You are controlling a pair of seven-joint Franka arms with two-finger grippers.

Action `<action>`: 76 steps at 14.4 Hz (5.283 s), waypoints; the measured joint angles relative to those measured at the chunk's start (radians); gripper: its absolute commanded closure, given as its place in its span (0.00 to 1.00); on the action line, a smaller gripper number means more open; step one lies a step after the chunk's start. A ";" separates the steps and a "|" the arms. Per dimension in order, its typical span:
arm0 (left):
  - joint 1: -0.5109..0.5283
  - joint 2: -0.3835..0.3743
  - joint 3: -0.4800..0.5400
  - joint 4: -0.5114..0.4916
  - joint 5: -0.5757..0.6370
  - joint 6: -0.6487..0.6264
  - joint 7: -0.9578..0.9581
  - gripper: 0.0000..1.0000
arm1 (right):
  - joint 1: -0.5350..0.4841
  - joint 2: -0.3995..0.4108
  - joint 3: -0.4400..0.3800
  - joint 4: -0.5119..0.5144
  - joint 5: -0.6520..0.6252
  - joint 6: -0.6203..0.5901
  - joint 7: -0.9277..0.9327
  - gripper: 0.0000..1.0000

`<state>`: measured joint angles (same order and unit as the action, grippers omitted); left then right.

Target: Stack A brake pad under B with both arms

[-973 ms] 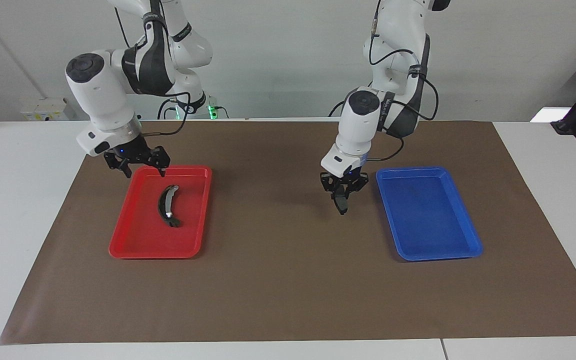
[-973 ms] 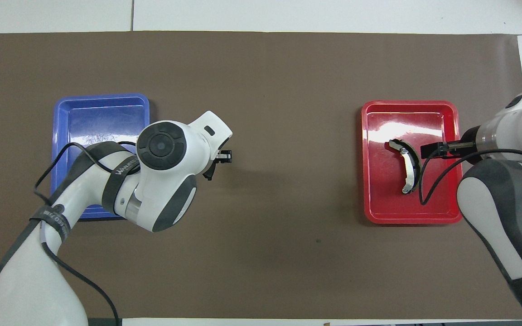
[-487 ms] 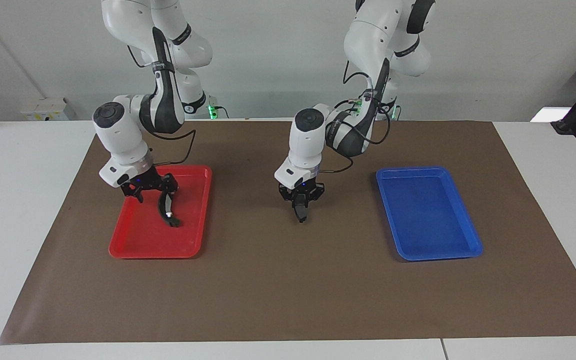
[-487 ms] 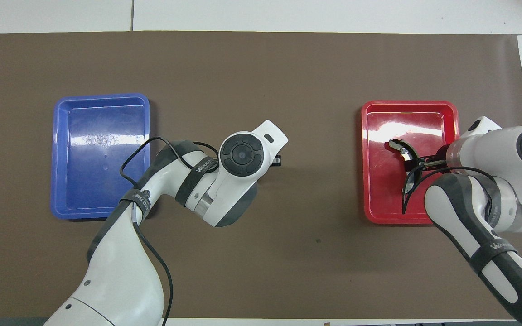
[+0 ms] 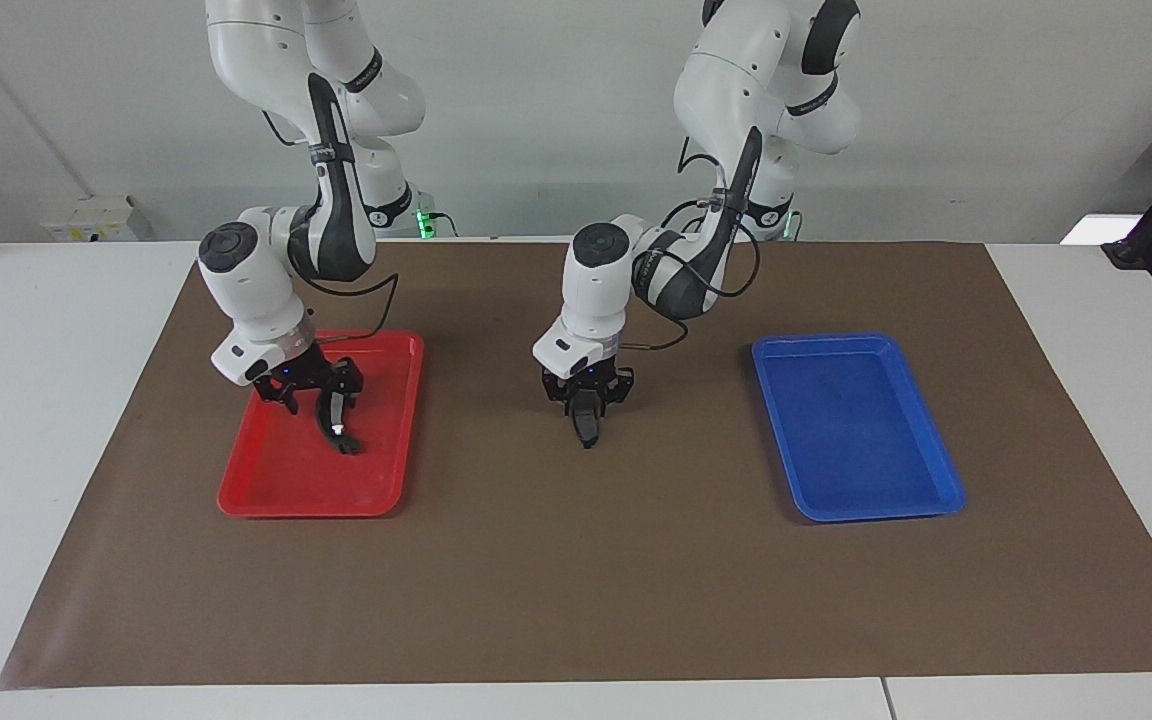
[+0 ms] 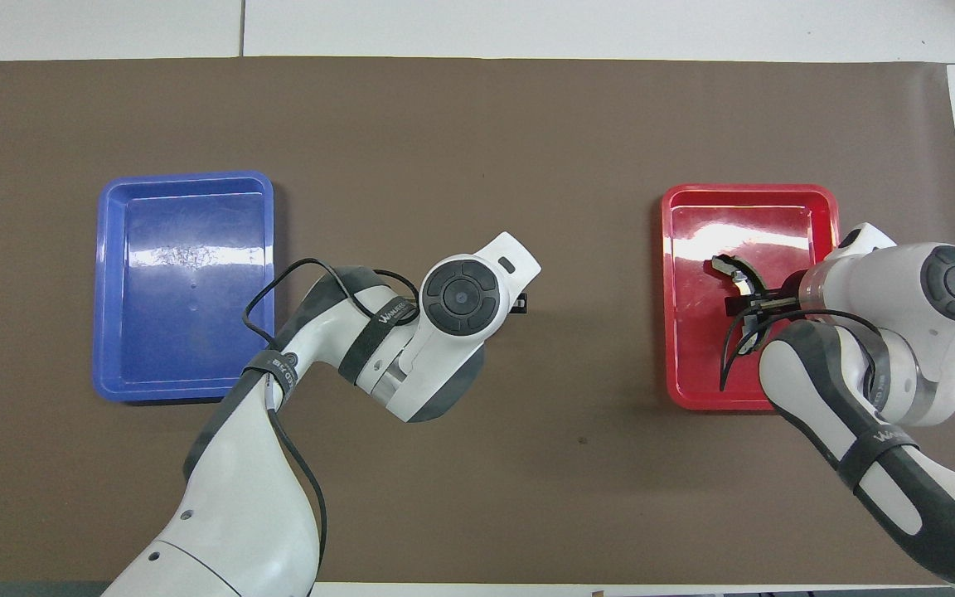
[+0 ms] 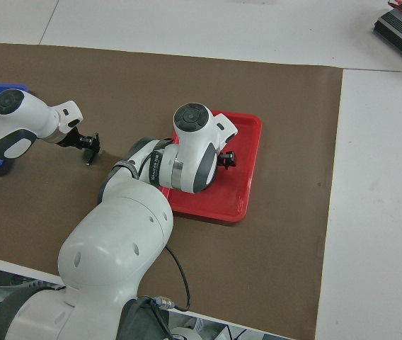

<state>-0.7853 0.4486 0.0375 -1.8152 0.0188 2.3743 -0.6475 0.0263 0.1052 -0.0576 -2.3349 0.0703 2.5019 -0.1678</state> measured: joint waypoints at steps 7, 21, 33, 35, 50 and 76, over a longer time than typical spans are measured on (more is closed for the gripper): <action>0.086 -0.109 0.025 -0.037 0.000 -0.040 0.087 0.02 | 0.011 0.004 0.000 -0.001 0.003 0.008 -0.034 0.99; 0.659 -0.456 0.034 -0.086 0.000 -0.408 0.762 0.02 | 0.264 0.026 0.008 0.338 0.006 -0.333 0.284 1.00; 0.708 -0.449 0.033 0.120 -0.009 -0.686 0.809 0.01 | 0.603 0.333 0.009 0.619 -0.044 -0.316 0.773 1.00; 0.718 -0.447 0.033 0.114 -0.011 -0.695 0.809 0.01 | 0.607 0.348 0.008 0.620 -0.049 -0.299 0.789 1.00; 0.755 -0.447 0.028 0.107 -0.013 -0.659 0.784 0.01 | 0.637 0.362 0.007 0.561 -0.052 -0.222 0.791 0.59; 0.753 -0.446 0.017 0.106 -0.015 -0.660 0.733 0.01 | 0.143 -0.099 -0.026 0.563 -0.138 -0.713 0.470 0.00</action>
<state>-0.0327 0.0023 0.0544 -1.7096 0.0040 1.7145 0.0859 0.1692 0.0063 -0.0840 -1.7721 -0.0677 1.7888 0.3021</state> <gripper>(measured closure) 0.004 0.000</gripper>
